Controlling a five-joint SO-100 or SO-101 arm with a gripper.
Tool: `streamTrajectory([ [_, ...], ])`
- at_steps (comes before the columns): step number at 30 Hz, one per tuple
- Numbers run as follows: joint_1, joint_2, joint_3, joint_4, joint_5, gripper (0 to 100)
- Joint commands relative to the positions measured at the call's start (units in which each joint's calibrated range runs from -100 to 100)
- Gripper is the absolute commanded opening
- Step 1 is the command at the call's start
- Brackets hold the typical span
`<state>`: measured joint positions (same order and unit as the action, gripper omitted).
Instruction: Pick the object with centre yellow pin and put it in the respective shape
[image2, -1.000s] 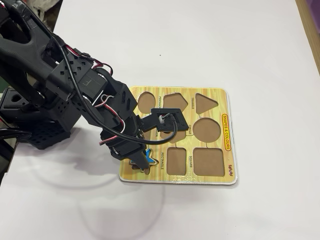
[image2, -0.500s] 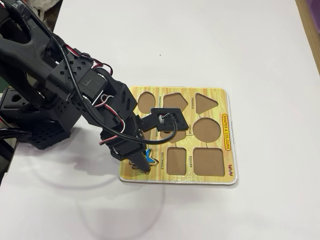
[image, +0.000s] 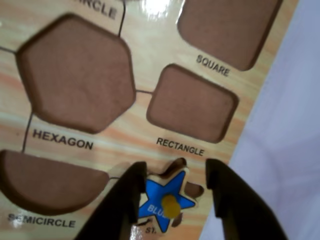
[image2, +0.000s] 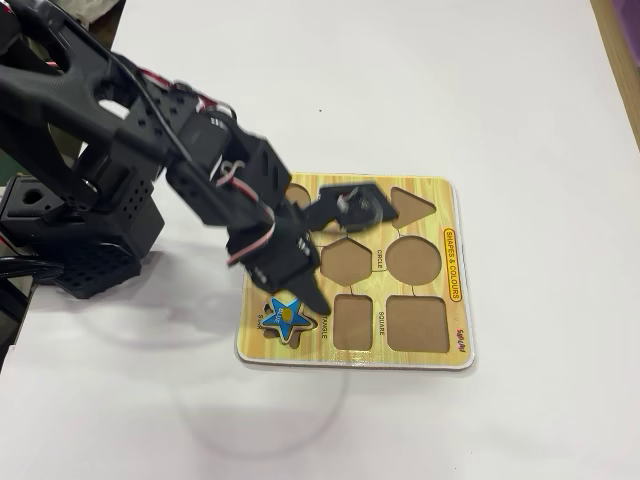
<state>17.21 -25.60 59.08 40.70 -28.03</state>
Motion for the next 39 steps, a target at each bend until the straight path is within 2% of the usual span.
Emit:
streamTrajectory([
  [1,-0.81,-8.79,0.09,0.09,-8.22,14],
  [5,-1.29,-16.66,6.38,-0.34,-14.39,14],
  [21,-9.30,-39.50,20.86,-0.60,-29.61,14],
  [32,-9.30,-54.73,30.94,-0.60,-36.41,14],
  [39,-10.47,-60.01,39.21,0.09,-36.98,14],
])
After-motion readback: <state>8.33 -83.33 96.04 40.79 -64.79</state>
